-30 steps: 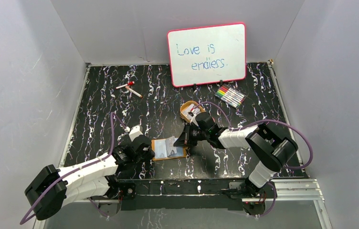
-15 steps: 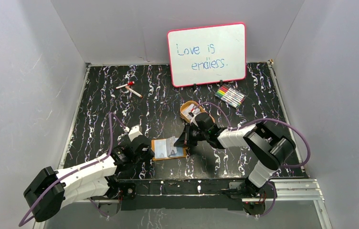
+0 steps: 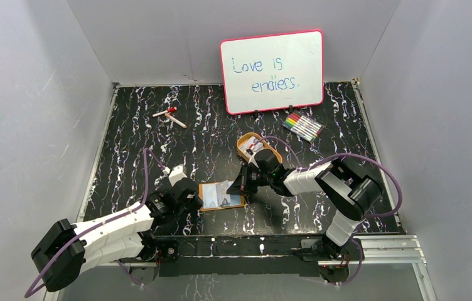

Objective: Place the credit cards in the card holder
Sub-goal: Insert the credit card into the card holder.

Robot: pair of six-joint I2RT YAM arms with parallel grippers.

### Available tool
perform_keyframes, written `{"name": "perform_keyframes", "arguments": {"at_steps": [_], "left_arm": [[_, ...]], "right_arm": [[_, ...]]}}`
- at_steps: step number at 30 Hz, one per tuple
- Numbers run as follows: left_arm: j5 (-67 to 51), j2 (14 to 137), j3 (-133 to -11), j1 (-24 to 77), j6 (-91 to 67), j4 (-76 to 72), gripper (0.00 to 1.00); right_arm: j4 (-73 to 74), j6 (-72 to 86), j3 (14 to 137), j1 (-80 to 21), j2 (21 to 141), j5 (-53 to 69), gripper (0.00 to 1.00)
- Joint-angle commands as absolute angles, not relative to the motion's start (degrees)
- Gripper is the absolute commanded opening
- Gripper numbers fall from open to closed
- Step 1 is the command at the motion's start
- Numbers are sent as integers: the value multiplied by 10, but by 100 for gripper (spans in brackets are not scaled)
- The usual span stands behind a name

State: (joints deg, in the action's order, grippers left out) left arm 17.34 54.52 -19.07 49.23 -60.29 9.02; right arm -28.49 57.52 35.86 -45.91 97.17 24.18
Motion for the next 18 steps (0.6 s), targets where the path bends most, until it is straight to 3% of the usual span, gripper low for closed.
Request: {"name": "perform_keyframes", "arguments": {"at_steps": [1, 18], "left_arm": [[183, 538, -181, 491, -605, 93, 0], [181, 538, -178, 490, -607, 90, 0]], "right_arm": [[-307, 583, 378, -466, 981, 247, 0], [-293, 591, 389, -487, 1002, 249, 0]]}}
